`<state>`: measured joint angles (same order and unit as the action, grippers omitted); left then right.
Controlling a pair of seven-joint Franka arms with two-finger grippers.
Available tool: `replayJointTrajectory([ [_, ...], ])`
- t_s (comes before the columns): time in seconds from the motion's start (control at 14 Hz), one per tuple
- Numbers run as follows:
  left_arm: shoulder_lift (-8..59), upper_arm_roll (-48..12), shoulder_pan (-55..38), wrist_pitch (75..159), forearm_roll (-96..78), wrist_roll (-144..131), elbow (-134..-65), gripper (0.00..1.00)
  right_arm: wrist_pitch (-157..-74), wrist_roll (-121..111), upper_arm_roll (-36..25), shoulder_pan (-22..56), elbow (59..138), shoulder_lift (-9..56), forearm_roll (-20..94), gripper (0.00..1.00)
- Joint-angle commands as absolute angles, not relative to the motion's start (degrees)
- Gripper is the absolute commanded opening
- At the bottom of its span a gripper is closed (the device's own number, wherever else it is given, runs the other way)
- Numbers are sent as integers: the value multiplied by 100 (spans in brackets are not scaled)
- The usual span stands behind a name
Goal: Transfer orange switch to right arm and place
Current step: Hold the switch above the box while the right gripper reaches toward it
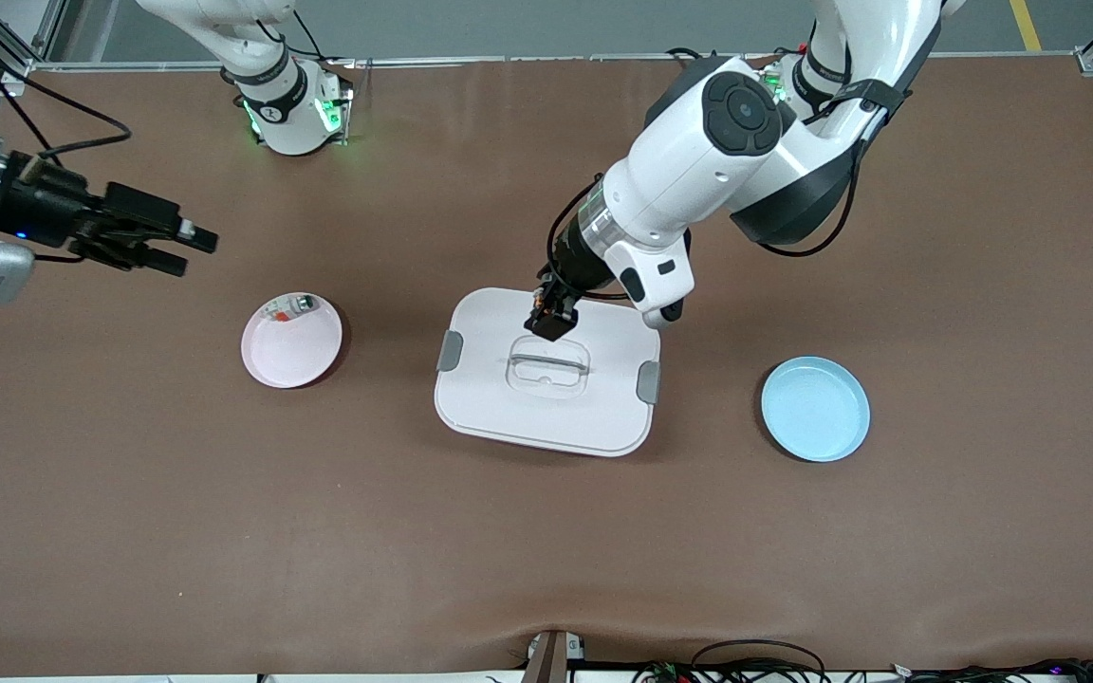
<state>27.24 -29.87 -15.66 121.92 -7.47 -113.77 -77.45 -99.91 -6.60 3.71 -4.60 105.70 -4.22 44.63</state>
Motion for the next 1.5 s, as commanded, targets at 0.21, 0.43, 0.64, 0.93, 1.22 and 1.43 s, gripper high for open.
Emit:
replayJointTrajectory([
  [0.21, 2795, -2997, -1529, 12182, -853, -11435, -7585, 0, -11274, -703, 352, 482, 11301, -589, 5132, 100],
  [0.43, 2795, -3006, -1512, 12182, -861, -11417, -7515, 0, -12231, -668, 352, 1123, 11557, -580, 5606, 100],
  [0.64, 2795, -2997, -1512, 12182, -861, -11399, -7506, 0, -12900, -668, 352, 1694, 11584, -405, 6300, 100],
  [0.93, 2804, -2997, -1512, 12182, -861, -11408, -7515, 0, -13797, -677, 352, 2345, 11567, -80, 6951, 100],
  [1.22, 2804, -2997, -1512, 12190, -861, -11408, -7515, 0, -14122, -668, 360, 2645, 11365, 272, 7205, 100],
  [1.43, 2804, -2997, -1520, 12182, -861, -11408, -7515, 0, -14519, -659, 352, 2944, 11146, 518, 7514, 100],
])
